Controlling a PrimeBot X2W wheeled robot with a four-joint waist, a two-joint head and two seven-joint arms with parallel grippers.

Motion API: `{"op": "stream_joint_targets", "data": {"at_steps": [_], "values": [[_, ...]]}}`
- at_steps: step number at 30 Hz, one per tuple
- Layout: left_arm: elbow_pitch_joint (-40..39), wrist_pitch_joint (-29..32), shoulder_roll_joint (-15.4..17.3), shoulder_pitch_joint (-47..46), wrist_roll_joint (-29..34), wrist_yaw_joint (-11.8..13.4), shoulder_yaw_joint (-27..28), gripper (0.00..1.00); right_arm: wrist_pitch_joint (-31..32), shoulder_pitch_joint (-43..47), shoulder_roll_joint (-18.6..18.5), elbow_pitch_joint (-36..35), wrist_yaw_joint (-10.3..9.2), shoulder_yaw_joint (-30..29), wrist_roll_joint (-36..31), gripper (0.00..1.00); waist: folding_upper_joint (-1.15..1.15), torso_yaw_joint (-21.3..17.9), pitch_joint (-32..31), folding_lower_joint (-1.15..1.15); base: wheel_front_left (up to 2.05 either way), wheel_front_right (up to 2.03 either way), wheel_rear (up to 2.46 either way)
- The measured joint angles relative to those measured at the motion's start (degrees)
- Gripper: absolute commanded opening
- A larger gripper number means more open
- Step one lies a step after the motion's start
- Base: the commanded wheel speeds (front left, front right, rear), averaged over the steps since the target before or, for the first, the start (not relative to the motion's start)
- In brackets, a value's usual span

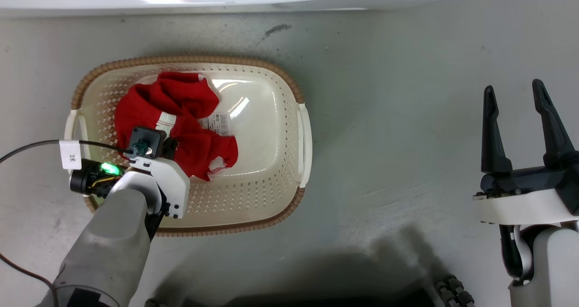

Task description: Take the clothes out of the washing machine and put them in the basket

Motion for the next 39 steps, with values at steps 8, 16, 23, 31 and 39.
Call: {"op": "stream_joint_targets", "data": {"at_steps": [8,16,23,31,39], "values": [[-2.1,-0.2,0.3,-0.7,0.0,-0.3,0.0,1.00,0.0,-0.3,0.0,0.5,0.00,0.6,0.5,1.00,0.00,-0.7,1.1,0.00,0.00,0.00,0.00],[-4.6,-0.2,1.9,3.9,0.5,0.0,0.3,1.00,0.0,-1.2,0.0,3.6,0.00,1.3,2.0,1.00,0.00,-1.1,-3.8,-0.01,0.00,0.00,0.00],[-11.4,-0.2,2.9,9.7,-0.1,-0.4,2.9,1.00,0.0,-0.4,0.0,6.3,0.00,0.9,2.7,1.00,0.00,-1.5,-11.1,-0.01,0.00,0.00,0.00],[-23.0,-0.2,2.9,17.0,0.4,-0.3,7.7,1.00,0.0,1.5,0.0,7.9,0.00,0.2,2.6,1.00,0.00,-0.8,-19.0,-0.02,0.00,0.00,0.00],[-33.7,-0.2,2.2,23.5,1.5,-0.4,15.3,1.00,0.0,3.4,0.0,8.9,0.00,0.5,2.7,1.00,0.00,-0.5,-25.3,-0.02,0.00,0.00,0.00]]}}
